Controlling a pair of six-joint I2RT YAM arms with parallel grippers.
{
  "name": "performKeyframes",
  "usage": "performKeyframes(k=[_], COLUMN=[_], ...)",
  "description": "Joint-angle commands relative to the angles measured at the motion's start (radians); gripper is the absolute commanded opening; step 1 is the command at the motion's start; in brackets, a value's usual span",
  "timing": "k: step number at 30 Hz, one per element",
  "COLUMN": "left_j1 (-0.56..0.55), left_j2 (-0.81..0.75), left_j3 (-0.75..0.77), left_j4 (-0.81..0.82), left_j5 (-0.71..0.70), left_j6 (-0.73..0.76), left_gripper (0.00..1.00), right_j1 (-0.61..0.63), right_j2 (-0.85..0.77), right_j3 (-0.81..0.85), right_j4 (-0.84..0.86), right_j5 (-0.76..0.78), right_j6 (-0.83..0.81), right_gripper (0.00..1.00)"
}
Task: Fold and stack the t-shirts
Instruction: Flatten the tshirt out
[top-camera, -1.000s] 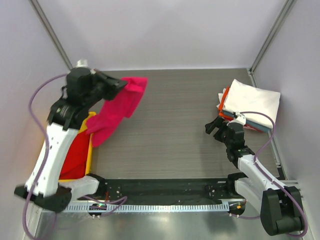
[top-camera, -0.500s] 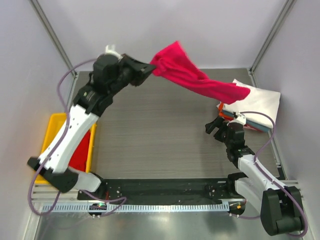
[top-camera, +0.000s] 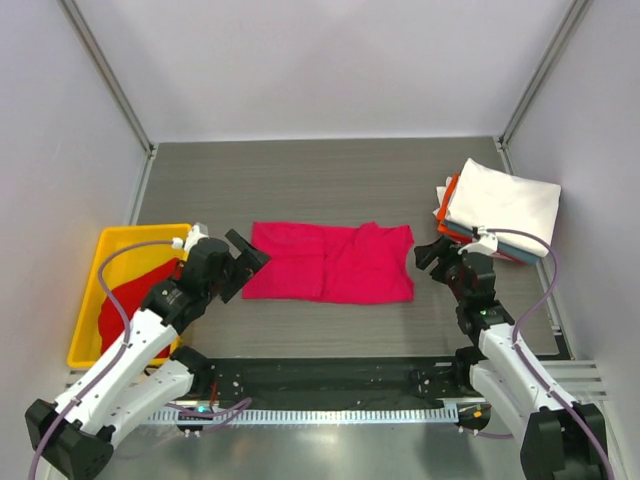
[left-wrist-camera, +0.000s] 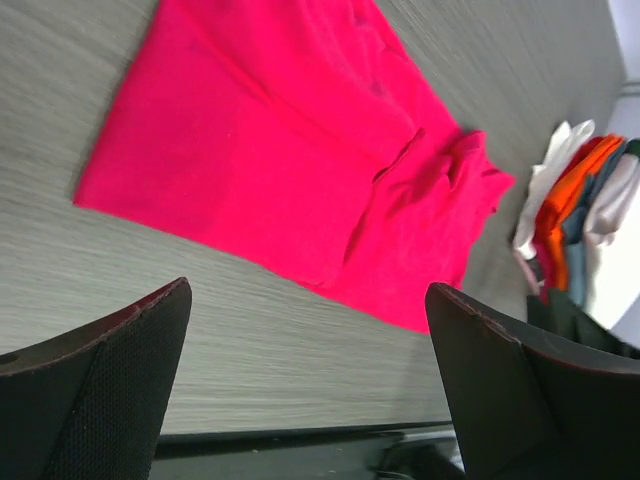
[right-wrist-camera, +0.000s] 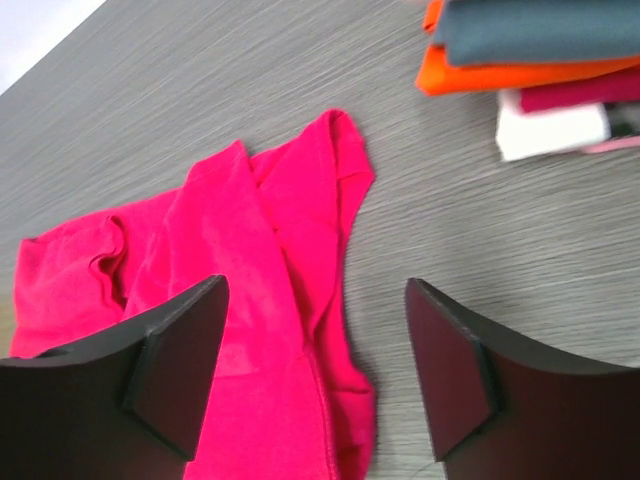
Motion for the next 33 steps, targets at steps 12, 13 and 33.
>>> performKeyframes(k=[12,13,33], left_j1=[-0.180,-0.187,-0.204], left_j2=[0.522,0.601,1.016], left_j3=[0.337,0.357,0.637], left_j4=[0.086,0.091,0.059], left_j5=[-0.067,-0.069,-0.080], left_j6=[0.399,0.404,0.479], left_gripper=[0.88,0.85,0.66], right_j1=[0.063,0.068,0.115], right_j2=[0.389,0.412,0.981], right_j3=[0.287,0.299,0.725], right_j4=[-0.125,-0.131,-0.150], right_j5=[-0.269,-0.254,-0.243], right_j6=[-0.060,-0.065,-0.065], right_gripper=[0.50,0.50,0.47])
